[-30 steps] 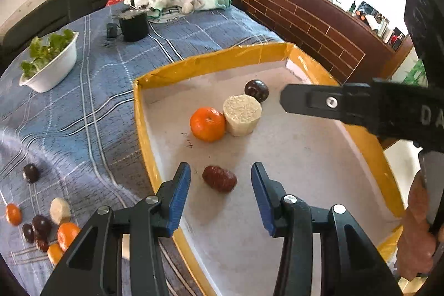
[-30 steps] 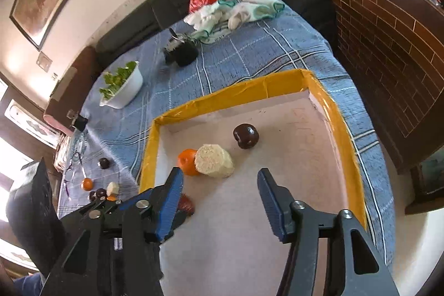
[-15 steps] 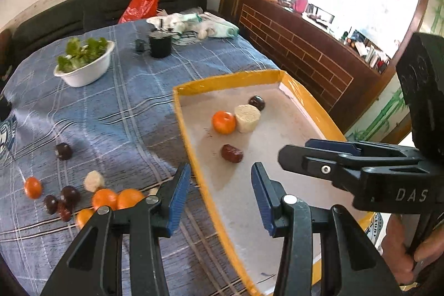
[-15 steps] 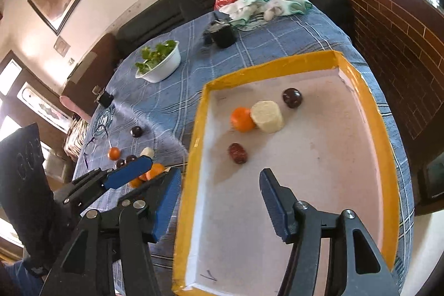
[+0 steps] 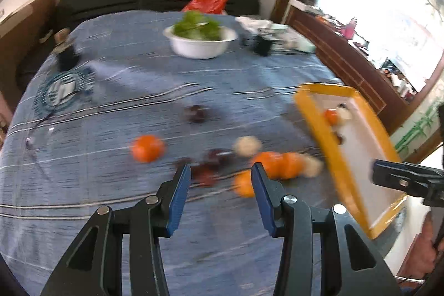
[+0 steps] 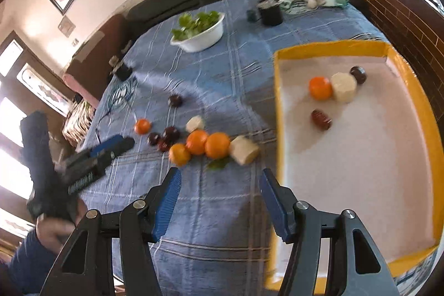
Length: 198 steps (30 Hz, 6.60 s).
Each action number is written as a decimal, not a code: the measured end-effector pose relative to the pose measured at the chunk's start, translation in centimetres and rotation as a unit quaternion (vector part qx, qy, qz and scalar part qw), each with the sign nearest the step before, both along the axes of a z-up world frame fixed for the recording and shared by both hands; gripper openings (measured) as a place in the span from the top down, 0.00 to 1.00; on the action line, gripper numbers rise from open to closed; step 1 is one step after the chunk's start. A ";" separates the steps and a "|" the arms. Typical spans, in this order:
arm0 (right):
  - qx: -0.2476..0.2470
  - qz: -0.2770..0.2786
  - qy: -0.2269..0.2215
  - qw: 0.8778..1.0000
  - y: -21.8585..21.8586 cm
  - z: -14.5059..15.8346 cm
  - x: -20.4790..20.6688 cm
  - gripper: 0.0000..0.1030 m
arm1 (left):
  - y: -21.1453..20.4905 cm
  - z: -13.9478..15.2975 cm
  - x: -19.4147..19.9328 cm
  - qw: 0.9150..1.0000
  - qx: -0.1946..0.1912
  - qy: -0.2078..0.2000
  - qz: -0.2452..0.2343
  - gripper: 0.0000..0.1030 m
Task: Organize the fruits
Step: 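Withdraw both open tools from the tray toward the fruits on the cloth, then grasp a mandarin with the left tool while the right tool grasps another mandarin, then lift and carry both held mandarins toward the yellow tray, then lower both mandarins onto the tray floor and open both tools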
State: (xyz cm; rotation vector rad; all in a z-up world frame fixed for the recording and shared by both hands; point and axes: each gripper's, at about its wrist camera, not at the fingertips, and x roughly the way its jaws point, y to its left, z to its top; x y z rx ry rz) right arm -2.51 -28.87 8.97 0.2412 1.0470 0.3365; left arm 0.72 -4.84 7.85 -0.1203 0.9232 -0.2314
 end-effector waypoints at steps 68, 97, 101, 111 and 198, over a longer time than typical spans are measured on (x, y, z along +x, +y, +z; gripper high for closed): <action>-0.190 0.198 -0.017 0.961 8.8 -5.0 4.9 0.67 | 2.9 -6.8 -5.9 0.999 0.009 0.001 0.041 0.67; -0.080 0.141 0.000 0.987 7.3 -3.0 0.5 0.66 | -0.4 -4.5 -6.3 0.999 0.030 -0.027 0.016 0.67; -0.079 0.135 -0.002 0.988 6.9 -2.8 0.3 0.66 | -1.5 -3.7 -5.9 0.999 0.043 -0.032 0.008 0.67; -0.074 0.118 -0.005 0.990 5.7 -2.4 0.4 0.66 | -3.5 -2.5 -4.7 0.995 0.087 -0.051 -0.007 0.67; 0.021 -0.148 0.032 0.988 -15.9 -2.3 5.1 0.66 | -24.3 -0.8 3.5 0.972 -0.042 0.014 -0.231 0.67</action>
